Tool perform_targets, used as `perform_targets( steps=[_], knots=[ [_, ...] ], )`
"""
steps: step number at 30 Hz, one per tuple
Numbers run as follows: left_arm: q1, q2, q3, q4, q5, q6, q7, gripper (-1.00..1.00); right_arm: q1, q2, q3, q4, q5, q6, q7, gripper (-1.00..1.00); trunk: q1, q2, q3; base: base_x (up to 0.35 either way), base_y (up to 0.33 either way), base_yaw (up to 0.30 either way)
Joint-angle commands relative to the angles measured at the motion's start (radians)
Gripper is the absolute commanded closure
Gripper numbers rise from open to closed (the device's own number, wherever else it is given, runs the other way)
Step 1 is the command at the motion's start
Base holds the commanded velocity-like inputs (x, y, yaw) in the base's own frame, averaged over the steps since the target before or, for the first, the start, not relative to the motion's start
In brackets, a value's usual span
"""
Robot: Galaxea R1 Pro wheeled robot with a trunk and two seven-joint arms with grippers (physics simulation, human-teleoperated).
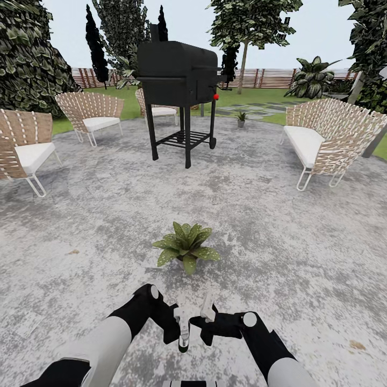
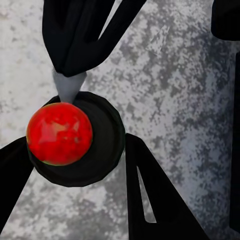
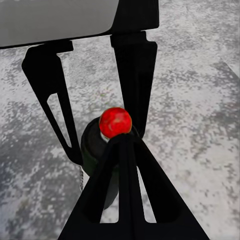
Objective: Pick up the pesticide atomizer in the garden and spray insectifuge to fully cover both potted plants in the garden.
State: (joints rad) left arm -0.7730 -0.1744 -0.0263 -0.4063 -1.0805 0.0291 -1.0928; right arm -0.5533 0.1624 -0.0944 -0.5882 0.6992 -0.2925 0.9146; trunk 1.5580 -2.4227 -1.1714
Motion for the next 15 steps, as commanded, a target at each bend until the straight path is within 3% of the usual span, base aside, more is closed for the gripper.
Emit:
perform_targets(
  steps=[1, 7, 10, 13, 15],
  knots=[
    [0.0, 0.0, -0.001, -0.002, -0.002, 0.003, -0.004, 1.0, 0.0, 0.002, -0.008, -0.001, 0.01, -0.005, 0.006, 1.0, 0.0, 0.0, -0.001, 0.0, 0.0, 0.0],
    [0.0, 0.0, -0.001, -0.001, -0.003, 0.004, 0.0, 1.0, 0.0, 0.002, -0.008, -0.001, 0.01, -0.005, 0.006, 1.0, 0.0, 0.0, -0.001, 0.0, 0.0, 0.0],
    [0.001, 0.002, -0.009, 0.002, -0.017, 0.005, 0.053, 1.0, 0.0, 0.002, -0.008, 0.0, 0.01, -0.005, 0.006, 1.0, 0.0, 0.0, -0.001, 0.0, 0.0, 0.0],
    [0.003, 0.061, -0.011, 0.008, -0.071, 0.011, 0.075, 1.0, 0.0, 0.001, -0.008, 0.002, 0.01, -0.006, 0.006, 1.0, 0.0, 0.0, -0.001, 0.0, 0.0, 0.0],
    [0.003, 0.102, -0.011, 0.009, -0.083, 0.013, 0.077, 1.0, 0.0, 0.0, -0.008, 0.002, 0.011, -0.007, 0.006, 1.0, 0.0, 0.0, -0.001, 0.0, 0.0, 0.0]
  ],
)
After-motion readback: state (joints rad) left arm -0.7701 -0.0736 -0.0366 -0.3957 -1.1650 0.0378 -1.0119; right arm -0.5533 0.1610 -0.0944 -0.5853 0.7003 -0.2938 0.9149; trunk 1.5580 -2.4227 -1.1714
